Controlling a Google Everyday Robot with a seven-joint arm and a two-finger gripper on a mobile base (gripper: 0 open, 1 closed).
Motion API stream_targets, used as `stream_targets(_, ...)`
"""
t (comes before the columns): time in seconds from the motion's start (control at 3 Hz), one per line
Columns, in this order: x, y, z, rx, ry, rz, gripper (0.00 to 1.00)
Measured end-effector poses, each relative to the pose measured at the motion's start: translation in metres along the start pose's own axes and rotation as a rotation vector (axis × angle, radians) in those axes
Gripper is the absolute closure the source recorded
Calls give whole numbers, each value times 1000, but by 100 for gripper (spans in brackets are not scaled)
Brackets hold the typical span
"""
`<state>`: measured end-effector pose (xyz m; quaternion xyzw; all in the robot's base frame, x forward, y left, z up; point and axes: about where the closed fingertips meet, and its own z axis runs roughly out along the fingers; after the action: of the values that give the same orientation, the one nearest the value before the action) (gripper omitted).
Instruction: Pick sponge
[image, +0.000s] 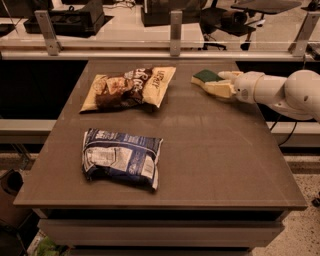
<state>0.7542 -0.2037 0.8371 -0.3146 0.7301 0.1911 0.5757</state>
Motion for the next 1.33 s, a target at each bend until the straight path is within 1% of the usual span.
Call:
stream_targets(0.33,-8,-14,-12,28,4,3,100)
stream_targets(0.67,-17,-30,-28,65,12,-5,100)
stream_targets(1.0,-28,-44,-44,90,14,-12,100)
stream_targets(1.33,-36,-56,-55,64,-8,0,100)
